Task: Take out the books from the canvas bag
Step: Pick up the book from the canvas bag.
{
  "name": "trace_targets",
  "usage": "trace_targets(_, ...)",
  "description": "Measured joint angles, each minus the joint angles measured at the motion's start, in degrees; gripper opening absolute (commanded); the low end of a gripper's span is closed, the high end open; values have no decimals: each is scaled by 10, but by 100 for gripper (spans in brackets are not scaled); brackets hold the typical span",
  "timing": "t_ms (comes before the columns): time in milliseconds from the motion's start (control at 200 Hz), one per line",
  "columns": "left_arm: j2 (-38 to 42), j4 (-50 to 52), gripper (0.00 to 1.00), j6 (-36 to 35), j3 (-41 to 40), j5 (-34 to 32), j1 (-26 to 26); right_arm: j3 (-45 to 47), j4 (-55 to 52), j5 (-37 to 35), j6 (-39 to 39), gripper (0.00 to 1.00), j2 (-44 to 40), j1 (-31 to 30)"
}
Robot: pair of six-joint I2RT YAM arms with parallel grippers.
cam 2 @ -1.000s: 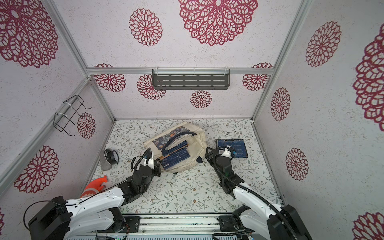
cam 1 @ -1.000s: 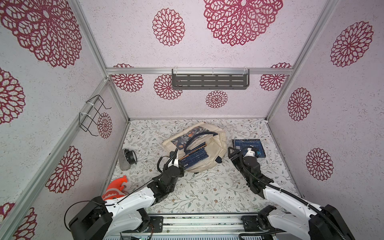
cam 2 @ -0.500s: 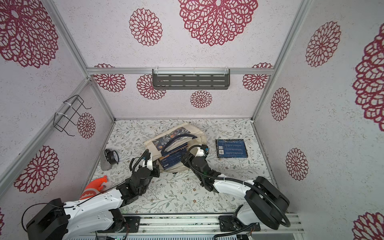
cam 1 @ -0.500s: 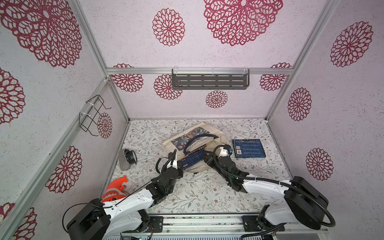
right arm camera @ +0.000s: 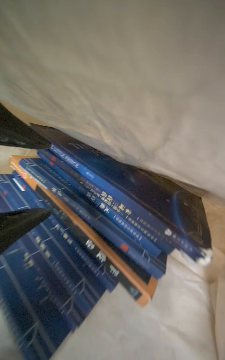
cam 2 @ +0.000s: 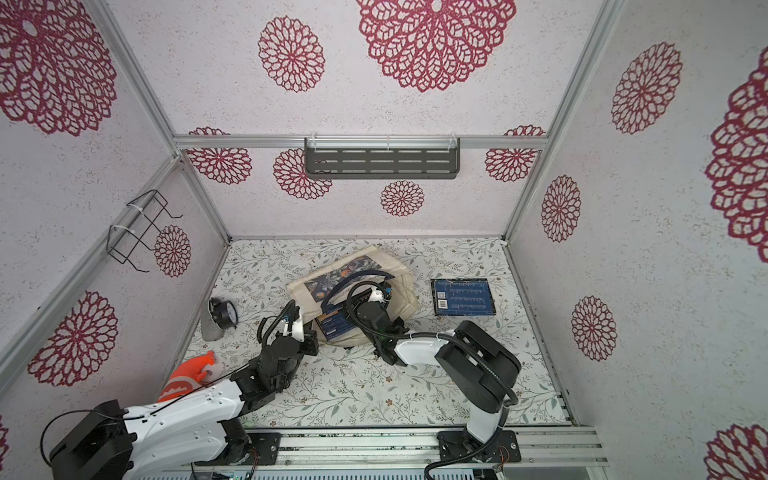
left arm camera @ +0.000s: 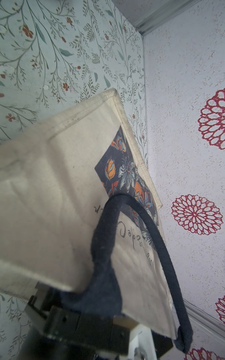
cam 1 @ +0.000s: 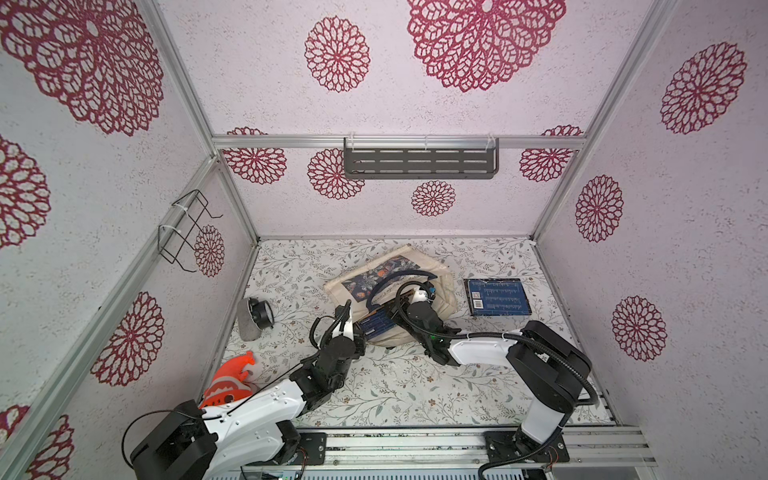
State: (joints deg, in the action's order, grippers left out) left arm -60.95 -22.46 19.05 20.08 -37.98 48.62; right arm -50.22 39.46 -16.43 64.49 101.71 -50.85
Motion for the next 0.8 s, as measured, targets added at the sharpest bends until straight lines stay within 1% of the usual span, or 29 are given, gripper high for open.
trace_targets(220,4,0,0,0,-2,0,0,-41,2,-4,-2,49,44,1)
trace_targets(525,6,0,0,0,-3,0,0,-76,-2,-14,-20,49,48,12)
trace_targets(726,6,-2,0,-2,-3,0,0,-90,-5,-9,-19,47,66,22)
trace_targets(801,6,-2,0,-3,-3,0,0,-90,-5,-4,-19,43,66,23)
